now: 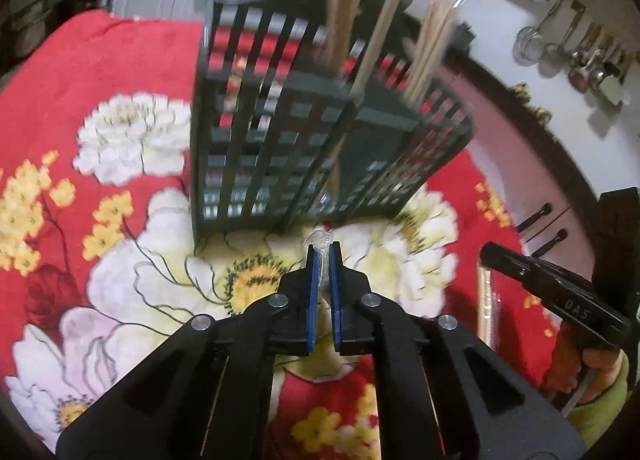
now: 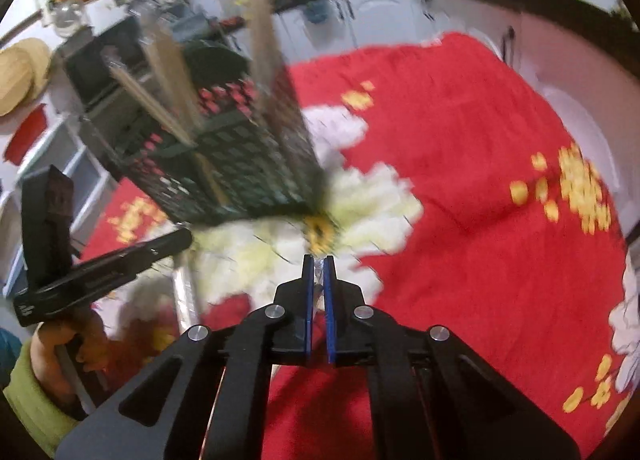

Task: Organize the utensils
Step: 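Lift both held chopsticks and carry them above the green caddy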

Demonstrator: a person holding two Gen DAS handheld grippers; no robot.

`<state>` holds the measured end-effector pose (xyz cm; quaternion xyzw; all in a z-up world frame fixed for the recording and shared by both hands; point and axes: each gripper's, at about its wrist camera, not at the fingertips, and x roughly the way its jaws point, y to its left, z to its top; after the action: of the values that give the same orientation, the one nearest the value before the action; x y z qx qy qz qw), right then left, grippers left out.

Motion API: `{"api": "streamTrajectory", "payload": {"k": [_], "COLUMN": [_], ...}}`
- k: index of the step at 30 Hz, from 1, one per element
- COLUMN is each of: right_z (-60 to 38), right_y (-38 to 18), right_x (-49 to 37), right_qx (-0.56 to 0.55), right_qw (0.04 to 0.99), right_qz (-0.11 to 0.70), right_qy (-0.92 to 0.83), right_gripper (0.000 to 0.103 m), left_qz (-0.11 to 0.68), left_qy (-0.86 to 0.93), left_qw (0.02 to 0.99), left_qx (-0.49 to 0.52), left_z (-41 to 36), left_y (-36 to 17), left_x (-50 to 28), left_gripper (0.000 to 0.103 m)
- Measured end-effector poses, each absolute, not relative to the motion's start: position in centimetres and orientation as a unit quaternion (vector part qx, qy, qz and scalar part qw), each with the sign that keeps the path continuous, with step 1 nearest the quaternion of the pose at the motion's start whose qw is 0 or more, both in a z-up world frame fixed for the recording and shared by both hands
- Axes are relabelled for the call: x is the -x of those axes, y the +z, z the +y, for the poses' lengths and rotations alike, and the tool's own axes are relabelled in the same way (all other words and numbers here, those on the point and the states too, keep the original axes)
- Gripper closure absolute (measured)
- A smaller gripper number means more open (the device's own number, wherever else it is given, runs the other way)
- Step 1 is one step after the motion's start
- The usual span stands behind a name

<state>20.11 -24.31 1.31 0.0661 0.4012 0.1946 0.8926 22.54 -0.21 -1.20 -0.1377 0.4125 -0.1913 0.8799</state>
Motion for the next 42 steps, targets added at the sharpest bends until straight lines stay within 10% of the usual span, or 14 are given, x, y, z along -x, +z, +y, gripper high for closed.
{"api": "streamTrajectory", "payload": {"k": [25, 42], "right_z": [-20.5, -19.7], "right_y": [17.2, 21.8], "right_x": [-17.1, -20.7], "right_qx": [-0.016, -0.02], "right_qw": [0.953, 0.963], "right_qz": [0.155, 0.089], "right_qy": [0.258, 0.252], "right_gripper": [0.099, 0.099], "left_qz": [0.181, 0.125], "left_qy": [-0.208, -0.155], "left_qw": [0.954, 0.975], "left_qx": [0.12, 0.101], "left_z": [3.0, 3.4], "left_y": [18.8, 23.2], "left_x": [-18.5, -21.5], "left_gripper": [0.101, 0.101]}}
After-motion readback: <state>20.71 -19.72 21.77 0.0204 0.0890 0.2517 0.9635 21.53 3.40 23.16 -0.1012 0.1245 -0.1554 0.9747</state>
